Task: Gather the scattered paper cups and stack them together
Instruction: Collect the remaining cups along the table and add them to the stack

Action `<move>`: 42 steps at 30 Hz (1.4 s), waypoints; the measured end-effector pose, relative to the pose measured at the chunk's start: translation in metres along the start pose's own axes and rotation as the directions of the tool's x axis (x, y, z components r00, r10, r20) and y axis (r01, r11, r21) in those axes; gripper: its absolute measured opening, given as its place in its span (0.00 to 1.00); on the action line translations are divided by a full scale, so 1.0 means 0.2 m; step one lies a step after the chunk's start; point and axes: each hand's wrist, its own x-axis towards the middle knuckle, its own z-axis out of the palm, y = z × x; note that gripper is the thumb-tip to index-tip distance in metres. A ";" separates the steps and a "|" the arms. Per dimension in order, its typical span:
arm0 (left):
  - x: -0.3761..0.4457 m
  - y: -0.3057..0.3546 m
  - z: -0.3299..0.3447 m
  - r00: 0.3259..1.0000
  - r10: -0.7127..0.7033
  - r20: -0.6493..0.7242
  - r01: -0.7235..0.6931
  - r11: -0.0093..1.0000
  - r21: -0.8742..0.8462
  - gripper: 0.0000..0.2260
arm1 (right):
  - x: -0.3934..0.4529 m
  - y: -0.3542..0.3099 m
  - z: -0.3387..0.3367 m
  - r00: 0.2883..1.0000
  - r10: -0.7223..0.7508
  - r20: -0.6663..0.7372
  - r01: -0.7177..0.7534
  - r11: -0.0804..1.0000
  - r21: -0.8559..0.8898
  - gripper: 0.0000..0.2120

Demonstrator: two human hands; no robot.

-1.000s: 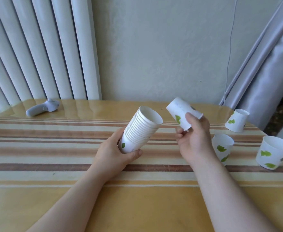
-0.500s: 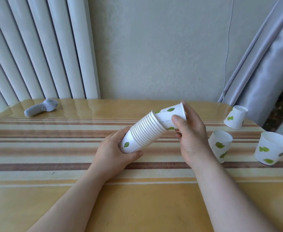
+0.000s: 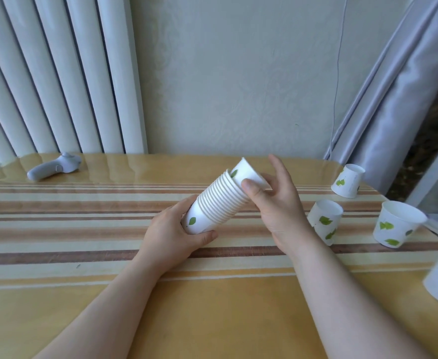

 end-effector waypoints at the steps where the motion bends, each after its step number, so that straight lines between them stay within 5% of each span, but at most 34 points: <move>1: 0.00 0.01 -0.01 1.000 0.000 0.009 0.000 1.000 0.010 0.32 | -0.02 -0.03 -0.03 1.000 -0.016 -0.004 0.016 0.997 -0.071 0.51; 3: -0.01 0.02 -0.01 1.000 0.001 0.028 -0.002 1.000 0.018 0.33 | -0.07 -0.06 -0.13 0.977 -0.190 -0.100 0.149 0.936 -0.319 0.42; 5: -0.02 0.03 0.00 0.999 0.005 0.047 -0.005 1.000 -0.019 0.32 | -0.10 -0.06 -0.28 0.873 -0.472 -0.124 0.271 0.678 -0.683 0.29; 6: -0.03 0.03 0.00 0.998 0.008 0.065 -0.005 0.999 -0.046 0.31 | -0.09 -0.04 -0.36 0.863 -0.500 -0.071 0.231 0.517 -0.824 0.27; 8: -0.04 0.05 0.03 0.994 0.020 0.108 -0.012 0.997 -0.080 0.30 | -0.09 -0.01 -0.49 0.971 -0.236 -0.041 0.029 0.284 -0.958 0.29; 10: -0.05 0.06 0.04 0.987 0.058 0.147 -0.046 0.995 -0.084 0.28 | -0.11 0.04 -0.57 0.995 0.092 -0.036 -0.054 0.201 -0.978 0.31; 13: -0.07 0.10 0.05 0.978 0.124 0.171 -0.110 0.990 -0.085 0.26 | -0.16 0.07 -0.66 0.997 0.077 -0.029 -0.057 0.404 -0.913 0.28; 17: -0.08 0.11 0.05 0.972 0.146 0.184 -0.121 0.982 -0.143 0.25 | -0.25 0.06 -0.71 0.970 -0.003 -0.242 -0.204 0.530 -0.823 0.22; 21: -0.10 0.14 0.06 0.966 0.174 0.190 -0.138 0.972 -0.188 0.25 | -0.36 0.05 -0.78 0.946 0.032 -0.322 -0.290 0.524 -0.801 0.24; 26: -0.13 0.17 0.10 0.950 0.228 0.214 -0.192 0.965 -0.178 0.31 | -0.43 0.03 -0.80 0.933 0.092 -0.348 -0.356 0.369 -0.858 0.40; 28: -0.13 0.17 0.10 0.946 0.249 0.209 -0.218 0.963 -0.161 0.32 | -0.42 -0.02 -0.75 0.911 0.117 -0.396 -0.383 0.602 -0.701 0.39; 30: -0.13 0.17 0.10 0.945 0.256 0.205 -0.231 0.963 -0.140 0.31 | -0.40 -0.07 -0.66 0.888 0.211 -0.409 -0.335 0.906 -0.261 0.32; 32: -0.13 0.16 0.10 0.945 0.256 0.202 -0.235 0.964 -0.121 0.32 | -0.37 -0.12 -0.58 0.899 0.270 -0.344 -0.228 0.961 0.156 0.29; 34: -0.13 0.15 0.10 0.946 0.259 0.196 -0.240 0.964 -0.115 0.33 | -0.36 -0.16 -0.52 0.926 0.255 -0.277 -0.128 0.905 0.406 0.29; 37: -0.13 0.15 0.10 0.940 0.280 0.195 -0.261 0.958 -0.120 0.33 | -0.36 -0.22 -0.45 0.957 0.207 -0.202 -0.079 0.859 0.505 0.24; 39: -0.13 0.15 0.10 0.937 0.286 0.200 -0.265 0.956 -0.126 0.32 | -0.37 -0.21 -0.39 0.966 0.194 -0.172 -0.112 0.910 0.400 0.22; 42: -0.13 0.15 0.11 0.937 0.278 0.210 -0.254 0.958 -0.135 0.30 | -0.41 -0.15 -0.35 0.970 0.194 -0.150 -0.148 0.951 0.270 0.35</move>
